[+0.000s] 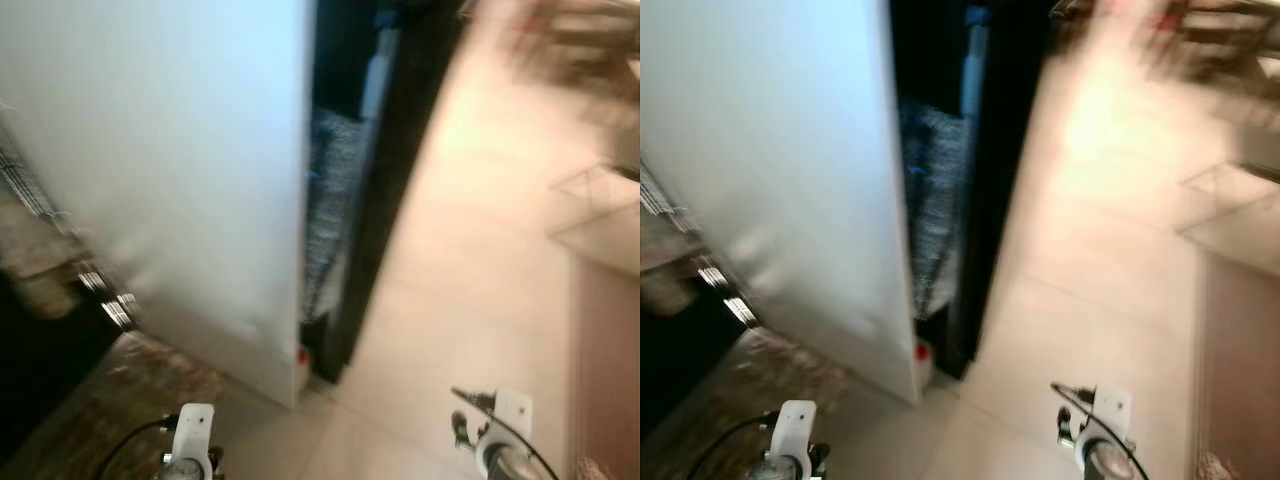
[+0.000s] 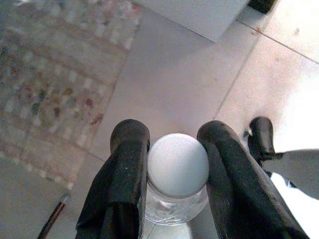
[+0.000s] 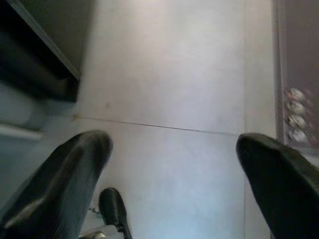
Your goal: Restocking fridge
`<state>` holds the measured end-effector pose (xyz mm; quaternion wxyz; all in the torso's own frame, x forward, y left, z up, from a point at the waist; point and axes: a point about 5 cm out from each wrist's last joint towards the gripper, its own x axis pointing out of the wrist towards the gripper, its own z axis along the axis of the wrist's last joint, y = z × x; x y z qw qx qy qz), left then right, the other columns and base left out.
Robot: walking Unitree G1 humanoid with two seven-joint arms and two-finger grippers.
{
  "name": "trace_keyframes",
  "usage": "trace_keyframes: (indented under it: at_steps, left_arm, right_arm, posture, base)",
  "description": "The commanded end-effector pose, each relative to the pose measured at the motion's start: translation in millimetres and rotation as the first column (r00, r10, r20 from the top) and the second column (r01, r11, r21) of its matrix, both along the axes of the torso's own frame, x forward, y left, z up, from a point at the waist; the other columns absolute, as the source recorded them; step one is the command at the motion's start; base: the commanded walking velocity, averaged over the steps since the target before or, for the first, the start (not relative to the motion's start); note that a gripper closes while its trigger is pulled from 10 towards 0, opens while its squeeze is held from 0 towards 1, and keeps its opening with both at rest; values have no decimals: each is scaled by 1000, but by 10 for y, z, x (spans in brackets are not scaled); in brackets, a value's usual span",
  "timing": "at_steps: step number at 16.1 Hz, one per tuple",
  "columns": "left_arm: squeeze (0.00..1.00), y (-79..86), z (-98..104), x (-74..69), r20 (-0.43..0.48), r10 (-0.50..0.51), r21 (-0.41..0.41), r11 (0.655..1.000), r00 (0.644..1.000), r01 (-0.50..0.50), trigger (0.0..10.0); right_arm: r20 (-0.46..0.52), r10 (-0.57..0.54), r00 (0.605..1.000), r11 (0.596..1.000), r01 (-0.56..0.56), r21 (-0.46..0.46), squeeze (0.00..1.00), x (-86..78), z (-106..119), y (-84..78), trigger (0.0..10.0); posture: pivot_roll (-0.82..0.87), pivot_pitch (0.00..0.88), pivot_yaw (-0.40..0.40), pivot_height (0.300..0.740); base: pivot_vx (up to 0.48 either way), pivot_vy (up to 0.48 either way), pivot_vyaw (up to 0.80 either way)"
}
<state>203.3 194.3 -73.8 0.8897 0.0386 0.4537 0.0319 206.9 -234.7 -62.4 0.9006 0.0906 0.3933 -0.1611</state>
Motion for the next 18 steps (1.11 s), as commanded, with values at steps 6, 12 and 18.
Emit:
trace_keyframes:
  at_steps: [6, 12, 18]
  left_arm:
    - [0, -2, -34, -58, -30, -20, 0, 1000, 999, 20, 10000]
    - [0, 0, -43, -76, -37, -26, 3, 1000, 999, 26, 10000]
    - [0, 6, -48, -90, -36, -31, 2, 1000, 999, 31, 10000]
  right_arm:
    - [21, -10, 1000, 1000, 10, 11, 0, -1, 8, -18, 10000]
    - [3, 41, 999, 999, -41, -5, 0, -11, 0, -14, 10000]
    - [7, 43, 999, 999, -43, 6, 0, -26, -9, -2, 10000]
  posture:
    - [-46, 60, -1, 740]
    - [-51, 43, -2, 740]
    - [-52, 32, 1, 740]
  base:
    - [0, 0, 0]
    - [41, 0, 0]
    - [291, 0, 0]
